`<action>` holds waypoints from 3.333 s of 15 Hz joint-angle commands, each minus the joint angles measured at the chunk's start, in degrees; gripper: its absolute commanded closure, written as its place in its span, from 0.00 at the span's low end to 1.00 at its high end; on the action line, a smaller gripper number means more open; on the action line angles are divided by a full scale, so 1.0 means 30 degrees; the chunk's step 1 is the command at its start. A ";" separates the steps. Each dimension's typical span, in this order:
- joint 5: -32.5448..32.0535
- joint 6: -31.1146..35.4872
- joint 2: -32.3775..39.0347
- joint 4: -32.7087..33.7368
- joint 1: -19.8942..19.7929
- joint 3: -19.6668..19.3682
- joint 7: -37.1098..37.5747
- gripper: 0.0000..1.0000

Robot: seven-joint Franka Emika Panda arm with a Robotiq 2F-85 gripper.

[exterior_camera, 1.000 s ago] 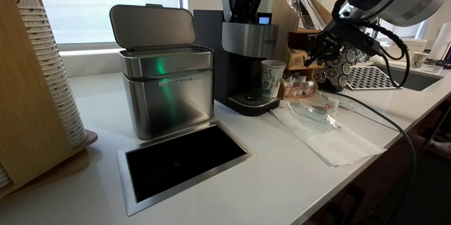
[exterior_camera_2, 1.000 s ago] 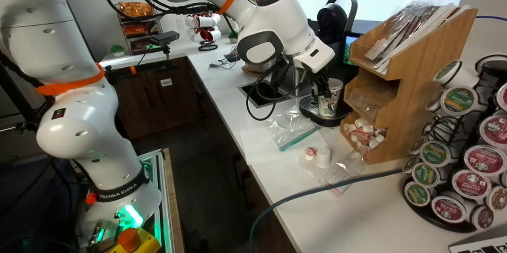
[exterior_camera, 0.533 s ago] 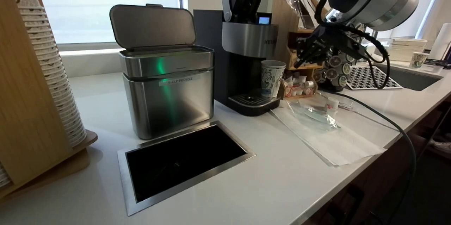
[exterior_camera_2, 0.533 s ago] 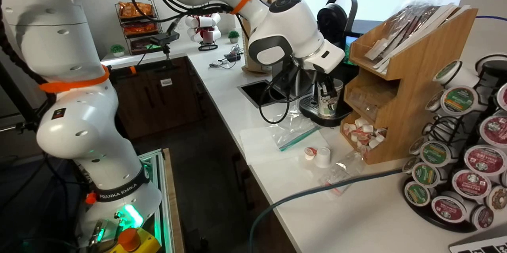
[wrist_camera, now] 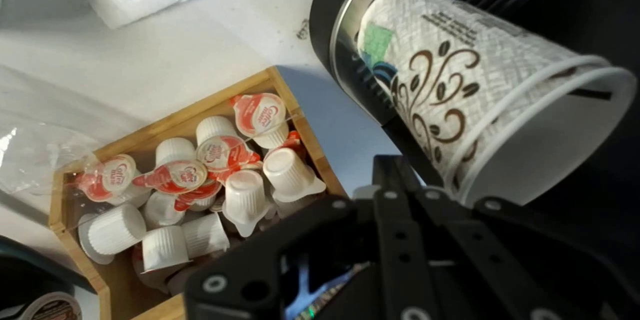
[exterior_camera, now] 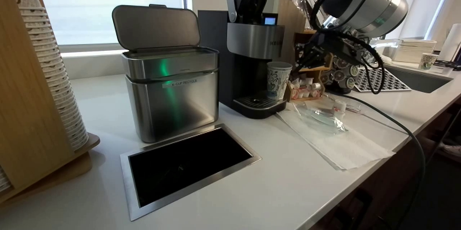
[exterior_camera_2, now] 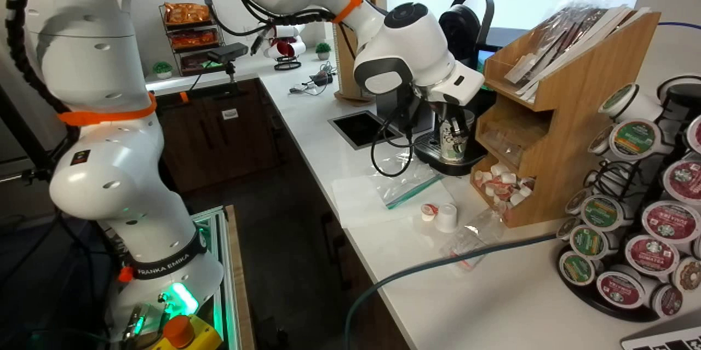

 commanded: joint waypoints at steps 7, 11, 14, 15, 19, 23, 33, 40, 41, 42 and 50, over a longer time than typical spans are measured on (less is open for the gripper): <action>0.2044 -0.0851 0.1249 0.1734 -0.1116 0.1374 -0.2958 1.00; 0.2475 -0.1421 0.1648 0.2289 -0.1457 0.1849 -0.3746 1.00; 0.2164 -0.1783 0.1890 0.2526 -0.1557 0.1830 -0.3649 1.00; 0.2113 -0.1939 0.1926 0.2587 -0.1593 0.1802 -0.3616 1.00; 0.0899 -0.2386 0.2144 0.2511 -0.1315 0.1199 -0.2567 1.00; 0.0290 -0.3308 0.2645 0.2813 -0.1256 0.1060 -0.2357 1.00; -0.1954 -0.4468 0.3790 0.3803 -0.1610 0.1513 -0.0641 1.00; -0.0920 -0.5161 0.4291 0.4598 -0.2252 0.2314 -0.0018 1.00; -0.0731 -0.5348 0.4330 0.4715 -0.2353 0.2415 0.0036 1.00; -0.0725 -0.5555 0.4393 0.4814 -0.2350 0.2379 0.0267 1.00; -0.2364 -0.5209 0.4301 0.4622 -0.1897 0.1050 0.3621 1.00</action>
